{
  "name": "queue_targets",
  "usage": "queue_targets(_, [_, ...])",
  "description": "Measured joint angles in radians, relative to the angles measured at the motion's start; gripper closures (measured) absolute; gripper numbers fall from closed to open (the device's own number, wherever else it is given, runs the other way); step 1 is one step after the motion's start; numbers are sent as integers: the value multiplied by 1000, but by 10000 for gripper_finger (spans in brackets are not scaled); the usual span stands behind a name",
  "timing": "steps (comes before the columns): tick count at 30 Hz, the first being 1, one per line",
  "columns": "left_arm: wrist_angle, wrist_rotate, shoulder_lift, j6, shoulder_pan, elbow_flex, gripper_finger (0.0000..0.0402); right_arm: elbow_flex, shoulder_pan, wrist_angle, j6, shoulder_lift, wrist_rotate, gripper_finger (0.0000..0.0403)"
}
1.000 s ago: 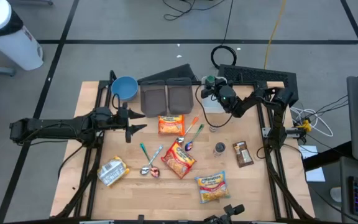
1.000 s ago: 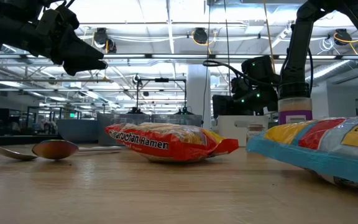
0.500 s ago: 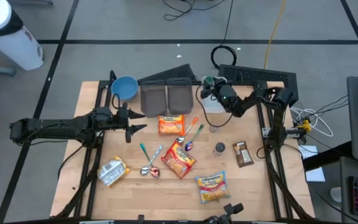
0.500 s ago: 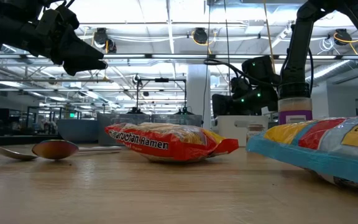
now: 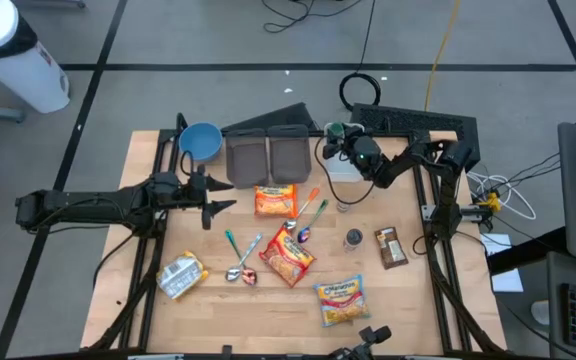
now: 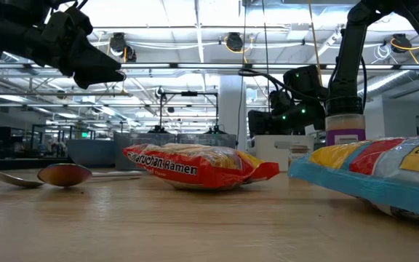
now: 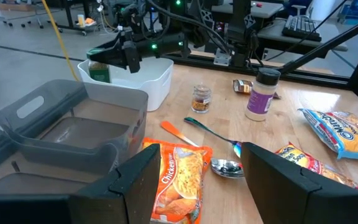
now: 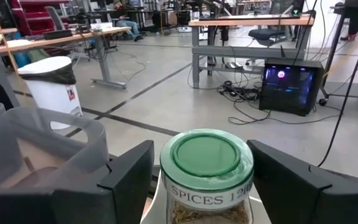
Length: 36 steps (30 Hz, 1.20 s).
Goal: Pick & Place Food Item
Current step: Put the green seasoning bottle into the white bin
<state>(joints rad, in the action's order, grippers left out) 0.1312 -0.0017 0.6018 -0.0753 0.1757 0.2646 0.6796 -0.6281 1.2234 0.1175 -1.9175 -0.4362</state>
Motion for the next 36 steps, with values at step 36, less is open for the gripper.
queue_targets(36, [-8,0,0,-12,0,0,172,-1,2,31,-55,25,19,151])
